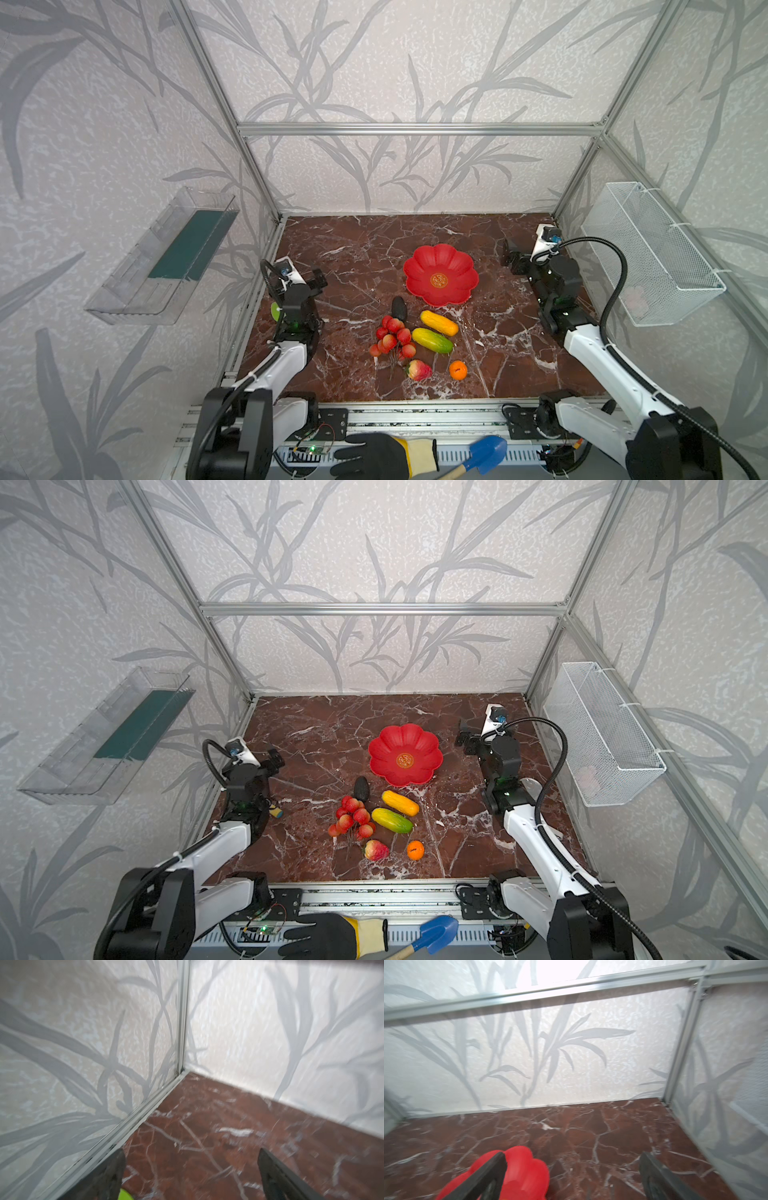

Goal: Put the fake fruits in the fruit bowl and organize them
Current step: 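Raise both grippers from the rest pose toward the fruits, then lower the right gripper onto the orange tangerine and grasp it, then carry the tangerine into the bowl with right gripper while left reaches for peach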

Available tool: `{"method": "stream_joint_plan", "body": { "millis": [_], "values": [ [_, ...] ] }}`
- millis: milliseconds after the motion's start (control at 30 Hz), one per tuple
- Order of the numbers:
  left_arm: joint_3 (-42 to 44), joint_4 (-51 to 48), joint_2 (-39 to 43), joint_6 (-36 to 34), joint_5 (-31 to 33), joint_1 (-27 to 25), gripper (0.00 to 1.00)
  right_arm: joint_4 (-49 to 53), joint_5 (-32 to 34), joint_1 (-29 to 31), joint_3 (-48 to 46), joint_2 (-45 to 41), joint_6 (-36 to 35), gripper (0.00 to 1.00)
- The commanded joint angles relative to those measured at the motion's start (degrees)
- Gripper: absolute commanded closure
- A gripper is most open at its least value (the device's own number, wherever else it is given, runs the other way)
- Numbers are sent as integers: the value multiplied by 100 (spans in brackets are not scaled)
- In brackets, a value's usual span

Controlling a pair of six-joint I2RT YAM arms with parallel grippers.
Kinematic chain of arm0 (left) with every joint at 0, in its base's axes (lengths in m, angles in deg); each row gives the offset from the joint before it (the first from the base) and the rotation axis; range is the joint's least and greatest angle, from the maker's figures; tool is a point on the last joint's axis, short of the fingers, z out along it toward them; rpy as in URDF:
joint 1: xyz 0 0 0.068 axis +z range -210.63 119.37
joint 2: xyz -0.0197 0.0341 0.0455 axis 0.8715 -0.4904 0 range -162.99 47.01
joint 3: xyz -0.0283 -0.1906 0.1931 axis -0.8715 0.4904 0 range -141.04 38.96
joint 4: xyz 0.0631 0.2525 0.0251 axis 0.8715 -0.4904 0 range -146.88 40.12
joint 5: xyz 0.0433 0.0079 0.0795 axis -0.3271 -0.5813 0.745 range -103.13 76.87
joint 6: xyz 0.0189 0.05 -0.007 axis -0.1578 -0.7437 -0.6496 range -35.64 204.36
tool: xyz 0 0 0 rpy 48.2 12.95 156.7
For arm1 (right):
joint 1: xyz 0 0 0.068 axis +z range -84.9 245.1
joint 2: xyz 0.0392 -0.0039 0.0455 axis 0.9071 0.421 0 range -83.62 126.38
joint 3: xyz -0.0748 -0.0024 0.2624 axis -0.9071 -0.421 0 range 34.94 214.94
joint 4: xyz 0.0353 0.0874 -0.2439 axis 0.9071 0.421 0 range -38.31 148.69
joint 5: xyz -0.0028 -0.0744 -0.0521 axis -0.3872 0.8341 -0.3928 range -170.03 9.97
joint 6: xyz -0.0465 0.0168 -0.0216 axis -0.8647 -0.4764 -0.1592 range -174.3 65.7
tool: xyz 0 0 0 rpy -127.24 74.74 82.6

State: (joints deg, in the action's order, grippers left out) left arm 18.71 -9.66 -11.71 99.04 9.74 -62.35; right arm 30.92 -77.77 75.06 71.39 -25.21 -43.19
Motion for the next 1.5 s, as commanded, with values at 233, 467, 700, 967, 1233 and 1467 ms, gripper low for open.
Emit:
{"method": "stream_joint_plan", "body": {
  "millis": [233, 467, 700, 967, 1233, 1467],
  "values": [
    [-256, -1660, 1047, 1306, -1122, -16, 6, 5692, 113, 1643, 1179, 174, 631, 9],
    [-540, -2207, 936, 1471, -1514, -26, 7, 6657, 30, 4046, 453, -69, 2343, 12],
    [-593, -2544, 1189, 1611, -1602, -30, 8, 5634, -49, 5164, -199, 108, 3485, 14],
    [-621, -3382, 1661, 1781, -1731, -31, 8, 4574, -115, 5245, -282, 1141, 3542, 21],
    [-900, -4519, 2183, 1730, -2218, -31, 17, 4306, 48, 5267, -289, 1486, 3510, 54],
    [-1778, -6155, 1891, 1241, -2877, -344, 25, 5366, 1455, 4926, 1122, 624, 2142, 55]
  ]
}}
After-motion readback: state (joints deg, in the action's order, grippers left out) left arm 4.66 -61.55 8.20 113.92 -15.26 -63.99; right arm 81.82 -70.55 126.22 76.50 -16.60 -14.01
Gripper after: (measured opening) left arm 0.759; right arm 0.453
